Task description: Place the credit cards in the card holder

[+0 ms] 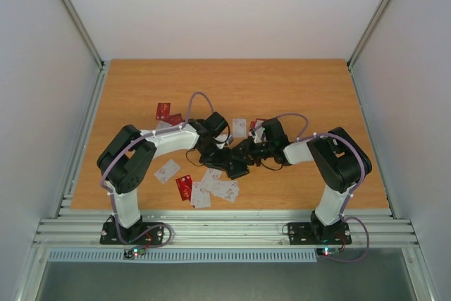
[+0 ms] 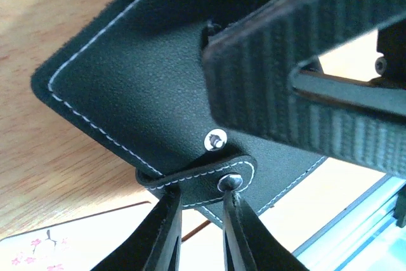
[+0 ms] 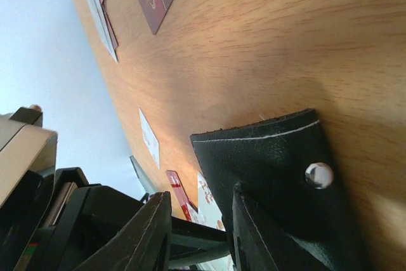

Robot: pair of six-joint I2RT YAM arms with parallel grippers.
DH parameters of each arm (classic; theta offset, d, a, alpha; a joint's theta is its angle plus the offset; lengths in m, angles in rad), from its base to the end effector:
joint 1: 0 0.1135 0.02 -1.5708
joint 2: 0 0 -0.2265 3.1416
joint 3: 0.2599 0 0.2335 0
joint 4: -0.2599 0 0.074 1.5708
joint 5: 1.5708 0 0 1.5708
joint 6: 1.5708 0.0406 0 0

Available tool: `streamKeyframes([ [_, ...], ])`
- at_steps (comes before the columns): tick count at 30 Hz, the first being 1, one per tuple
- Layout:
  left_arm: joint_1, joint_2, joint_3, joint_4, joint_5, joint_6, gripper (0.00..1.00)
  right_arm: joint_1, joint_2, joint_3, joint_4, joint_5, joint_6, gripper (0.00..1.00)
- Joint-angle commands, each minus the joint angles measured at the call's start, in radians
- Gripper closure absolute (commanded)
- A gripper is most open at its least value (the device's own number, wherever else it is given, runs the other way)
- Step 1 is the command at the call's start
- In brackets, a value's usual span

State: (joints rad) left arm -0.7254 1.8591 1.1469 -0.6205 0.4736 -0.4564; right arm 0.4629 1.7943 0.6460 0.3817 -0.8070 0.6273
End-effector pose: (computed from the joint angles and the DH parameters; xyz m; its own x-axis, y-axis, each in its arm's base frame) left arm 0.2274 -0.2264 0.1216 -0.9484 0.3167 -0.0164 0.2818 0.8178 -0.5018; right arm 0.2473 0.1562 0.0823 -0.9570 -0.0239 -0.2891 -0.2626 0.4948 0.8284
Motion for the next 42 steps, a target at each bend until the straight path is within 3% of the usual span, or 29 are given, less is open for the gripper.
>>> streamKeyframes([
  [1, -0.021, -0.045, -0.017, 0.040, -0.049, 0.065, 0.78, 0.013, 0.059, -0.022, -0.088, 0.075, -0.010, 0.71],
  [7, -0.045, -0.070, -0.030, 0.040, -0.097, 0.113, 0.74, 0.013, 0.060, -0.017, -0.100, 0.068, -0.018, 0.71],
  [17, -0.046, -0.066, -0.037, 0.041, -0.172, 0.137, 0.82, 0.011, 0.062, -0.019, -0.107, 0.062, -0.023, 0.71],
  [26, -0.049, -0.054, -0.034, 0.076, -0.141, 0.149, 0.78, 0.008, 0.067, -0.019, -0.106, 0.058, -0.025, 0.71],
  [34, -0.064, -0.037, -0.034, 0.098, -0.135, 0.127, 0.69, 0.007, 0.067, -0.021, -0.101, 0.055, -0.024, 0.72],
  [42, -0.066, -0.037, -0.035, 0.105, -0.234, 0.106, 0.77, 0.002, 0.063, -0.032, -0.099, 0.048, -0.028, 0.72],
])
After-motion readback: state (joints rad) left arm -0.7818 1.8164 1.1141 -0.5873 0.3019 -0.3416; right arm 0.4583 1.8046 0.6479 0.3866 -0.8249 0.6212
